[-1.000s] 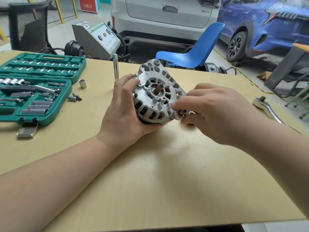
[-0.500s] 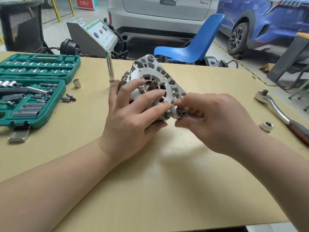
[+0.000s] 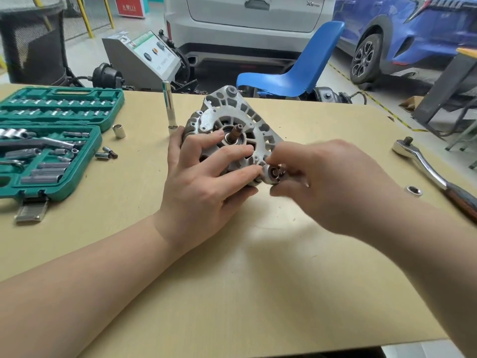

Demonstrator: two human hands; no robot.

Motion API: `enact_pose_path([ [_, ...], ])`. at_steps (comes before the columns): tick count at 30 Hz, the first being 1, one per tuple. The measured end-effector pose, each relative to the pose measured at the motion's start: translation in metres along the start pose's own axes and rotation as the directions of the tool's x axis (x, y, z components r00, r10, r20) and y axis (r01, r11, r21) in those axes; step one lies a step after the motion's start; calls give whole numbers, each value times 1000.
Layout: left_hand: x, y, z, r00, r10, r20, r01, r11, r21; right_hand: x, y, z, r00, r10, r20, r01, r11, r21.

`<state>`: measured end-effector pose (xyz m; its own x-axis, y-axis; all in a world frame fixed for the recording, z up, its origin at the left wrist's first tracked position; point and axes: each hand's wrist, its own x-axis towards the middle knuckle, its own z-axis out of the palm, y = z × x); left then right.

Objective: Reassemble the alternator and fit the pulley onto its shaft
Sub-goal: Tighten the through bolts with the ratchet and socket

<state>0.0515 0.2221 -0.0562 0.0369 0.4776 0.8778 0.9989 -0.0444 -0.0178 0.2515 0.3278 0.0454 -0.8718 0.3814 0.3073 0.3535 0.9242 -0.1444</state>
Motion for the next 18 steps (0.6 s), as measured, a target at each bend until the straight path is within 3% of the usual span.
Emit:
enact_pose_path([
  [2,0,-1,0,1000,-1,6,1,1000,-1,8,5,-8,983,-182,31,185,969,-165],
  [4,0,-1,0,1000,0,6,0,1000,-1,13,6,-11,964,-262,47,266,943,-202],
  [13,0,1,1,1000,-9,-26,9,1000,-19,5,4,1,992,-111,-55,100,978,-184],
  [18,0,1,1,1000,2,-31,-3,1000,-22,-1,-1,4,998,64,-15,-64,997,34],
])
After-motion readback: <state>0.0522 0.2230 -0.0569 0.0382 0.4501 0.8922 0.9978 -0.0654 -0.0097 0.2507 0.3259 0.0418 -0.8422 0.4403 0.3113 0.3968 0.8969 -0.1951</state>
